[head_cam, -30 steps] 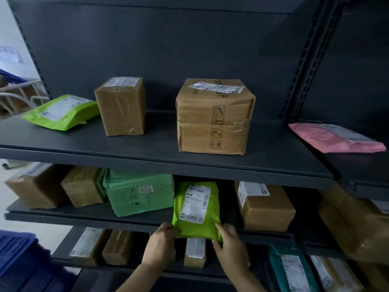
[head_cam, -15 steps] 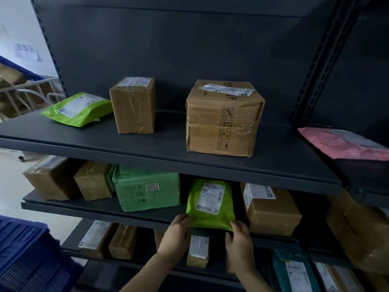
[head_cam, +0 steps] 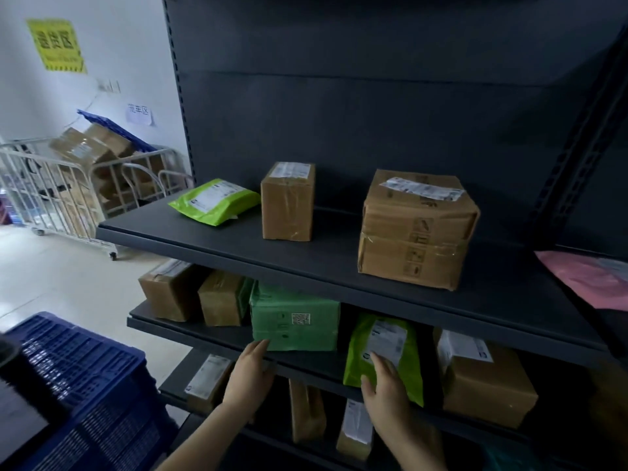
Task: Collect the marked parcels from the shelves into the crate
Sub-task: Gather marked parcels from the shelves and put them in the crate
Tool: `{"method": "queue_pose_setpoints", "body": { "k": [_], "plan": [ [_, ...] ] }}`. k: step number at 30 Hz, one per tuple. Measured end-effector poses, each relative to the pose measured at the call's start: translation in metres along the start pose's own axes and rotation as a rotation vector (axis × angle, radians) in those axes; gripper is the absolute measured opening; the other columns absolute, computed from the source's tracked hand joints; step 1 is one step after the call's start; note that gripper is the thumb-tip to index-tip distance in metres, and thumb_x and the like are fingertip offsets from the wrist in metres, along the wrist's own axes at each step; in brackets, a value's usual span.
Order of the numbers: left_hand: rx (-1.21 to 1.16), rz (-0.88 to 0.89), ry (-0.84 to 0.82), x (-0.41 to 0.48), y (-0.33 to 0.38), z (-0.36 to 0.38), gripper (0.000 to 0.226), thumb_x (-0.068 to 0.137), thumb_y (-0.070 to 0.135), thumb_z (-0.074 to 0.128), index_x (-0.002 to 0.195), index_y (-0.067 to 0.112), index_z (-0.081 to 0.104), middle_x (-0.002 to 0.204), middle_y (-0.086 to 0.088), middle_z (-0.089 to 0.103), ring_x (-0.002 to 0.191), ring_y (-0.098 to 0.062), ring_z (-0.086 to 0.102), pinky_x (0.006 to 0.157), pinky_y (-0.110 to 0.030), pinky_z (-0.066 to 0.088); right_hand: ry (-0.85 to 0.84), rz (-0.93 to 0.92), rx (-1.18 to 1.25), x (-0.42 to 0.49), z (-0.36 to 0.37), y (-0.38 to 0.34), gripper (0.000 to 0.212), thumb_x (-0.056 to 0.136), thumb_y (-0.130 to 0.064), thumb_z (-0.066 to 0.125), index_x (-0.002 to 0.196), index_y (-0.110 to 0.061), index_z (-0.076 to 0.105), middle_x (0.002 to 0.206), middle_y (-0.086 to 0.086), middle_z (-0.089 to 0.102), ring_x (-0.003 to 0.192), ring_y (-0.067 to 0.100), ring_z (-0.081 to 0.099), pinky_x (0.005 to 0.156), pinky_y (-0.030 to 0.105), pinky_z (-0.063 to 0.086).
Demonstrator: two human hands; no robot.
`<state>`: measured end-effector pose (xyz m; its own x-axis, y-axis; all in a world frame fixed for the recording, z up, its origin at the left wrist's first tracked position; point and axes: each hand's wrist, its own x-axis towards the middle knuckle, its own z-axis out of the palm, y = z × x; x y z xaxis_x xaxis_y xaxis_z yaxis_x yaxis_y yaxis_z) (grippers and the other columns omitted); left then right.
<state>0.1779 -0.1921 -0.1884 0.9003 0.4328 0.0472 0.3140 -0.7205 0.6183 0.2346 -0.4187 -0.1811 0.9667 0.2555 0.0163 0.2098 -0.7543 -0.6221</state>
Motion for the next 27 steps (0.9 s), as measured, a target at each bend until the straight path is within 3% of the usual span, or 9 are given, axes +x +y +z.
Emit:
{"method": "queue_pose_setpoints", "body": {
  "k": [5, 10, 13, 15, 19, 21, 23, 25, 27],
  "plan": [
    [-0.154, -0.049, 0.032, 0.042, -0.015, -0.031, 0.058, 0.092, 0.017, 0.056, 0.144, 0.01, 0.032, 0.146, -0.008, 0.041, 0.131, -0.023, 0.043, 0.101, -0.03, 0.039, -0.015, 0.145, 0.262, 0.046, 0.021, -0.044, 0.056, 0.097, -0.022, 0.048, 0.147, -0.014, 0.023, 0.15, 0.005, 0.033, 0.133, 0.02, 0.039, 0.099, 0.025, 0.038],
    [-0.384, -0.089, -0.16, 0.089, -0.038, -0.052, 0.062, 0.095, 0.025, 0.051, 0.148, 0.011, 0.022, 0.151, -0.007, 0.034, 0.134, -0.024, 0.04, 0.106, -0.033, 0.038, -0.003, 0.302, 0.45, 0.08, 0.035, -0.078, 0.067, 0.095, -0.031, 0.05, 0.149, -0.02, 0.012, 0.155, 0.005, 0.022, 0.135, 0.026, 0.035, 0.098, 0.034, 0.039],
    [-0.569, -0.118, -0.276, 0.1, -0.043, -0.056, 0.058, 0.096, 0.024, 0.049, 0.147, 0.01, 0.025, 0.147, -0.007, 0.04, 0.132, -0.025, 0.042, 0.107, -0.037, 0.038, 0.075, 0.338, 0.533, 0.075, 0.049, -0.091, 0.066, 0.094, -0.031, 0.052, 0.148, -0.017, 0.017, 0.154, 0.006, 0.025, 0.138, 0.025, 0.03, 0.108, 0.038, 0.031],
    [-0.607, -0.119, -0.294, 0.099, -0.046, -0.059, 0.053, 0.096, 0.023, 0.05, 0.144, 0.009, 0.031, 0.139, -0.008, 0.049, 0.124, -0.024, 0.049, 0.099, -0.037, 0.043, 0.15, 0.331, 0.583, 0.062, 0.059, -0.099, 0.063, 0.093, -0.032, 0.054, 0.145, -0.013, 0.025, 0.15, 0.007, 0.032, 0.136, 0.025, 0.034, 0.106, 0.036, 0.033],
    [-0.605, -0.084, -0.224, 0.088, -0.052, -0.066, 0.042, 0.095, 0.029, 0.051, 0.13, 0.01, 0.04, 0.121, -0.004, 0.055, 0.11, -0.023, 0.055, 0.084, -0.032, 0.045, 0.296, 0.373, 0.578, 0.035, 0.07, -0.108, 0.05, 0.089, -0.046, 0.053, 0.124, -0.011, 0.046, 0.113, 0.004, 0.055, 0.11, 0.026, 0.053, 0.085, 0.032, 0.043],
    [-0.62, -0.077, -0.189, 0.081, -0.056, -0.07, 0.029, 0.094, 0.032, 0.053, 0.113, 0.012, 0.046, 0.112, -0.006, 0.06, 0.098, -0.021, 0.06, 0.08, -0.037, 0.051, 0.334, 0.359, 0.547, 0.02, 0.073, -0.111, 0.056, 0.081, -0.06, 0.043, 0.108, -0.011, 0.049, 0.092, -0.003, 0.051, 0.092, 0.024, 0.055, 0.072, 0.028, 0.041],
    [-0.643, -0.078, -0.187, 0.073, -0.059, -0.074, 0.022, 0.092, 0.03, 0.056, 0.103, 0.012, 0.048, 0.105, -0.008, 0.062, 0.089, -0.019, 0.062, 0.076, -0.038, 0.054, 0.339, 0.331, 0.49, 0.008, 0.076, -0.109, 0.058, 0.085, -0.057, 0.042, 0.12, -0.011, 0.048, 0.102, -0.002, 0.053, 0.101, 0.024, 0.054, 0.079, 0.029, 0.041],
    [-0.623, -0.077, -0.195, 0.064, -0.064, -0.077, 0.023, 0.09, 0.028, 0.059, 0.104, 0.012, 0.049, 0.103, -0.007, 0.062, 0.087, -0.016, 0.061, 0.072, -0.032, 0.053, 0.308, 0.338, 0.414, -0.002, 0.079, -0.105, 0.057, 0.093, -0.046, 0.044, 0.138, -0.013, 0.037, 0.13, 0.004, 0.047, 0.125, 0.024, 0.044, 0.098, 0.034, 0.038],
    [-0.612, -0.072, -0.207, 0.054, -0.071, -0.078, 0.024, 0.089, 0.025, 0.062, 0.106, 0.013, 0.05, 0.103, -0.005, 0.062, 0.089, -0.016, 0.06, 0.071, -0.027, 0.049, 0.275, 0.337, 0.392, -0.014, 0.08, -0.102, 0.057, 0.095, -0.04, 0.044, 0.143, -0.014, 0.03, 0.144, 0.006, 0.038, 0.133, 0.025, 0.036, 0.105, 0.036, 0.032]
  ]
}}
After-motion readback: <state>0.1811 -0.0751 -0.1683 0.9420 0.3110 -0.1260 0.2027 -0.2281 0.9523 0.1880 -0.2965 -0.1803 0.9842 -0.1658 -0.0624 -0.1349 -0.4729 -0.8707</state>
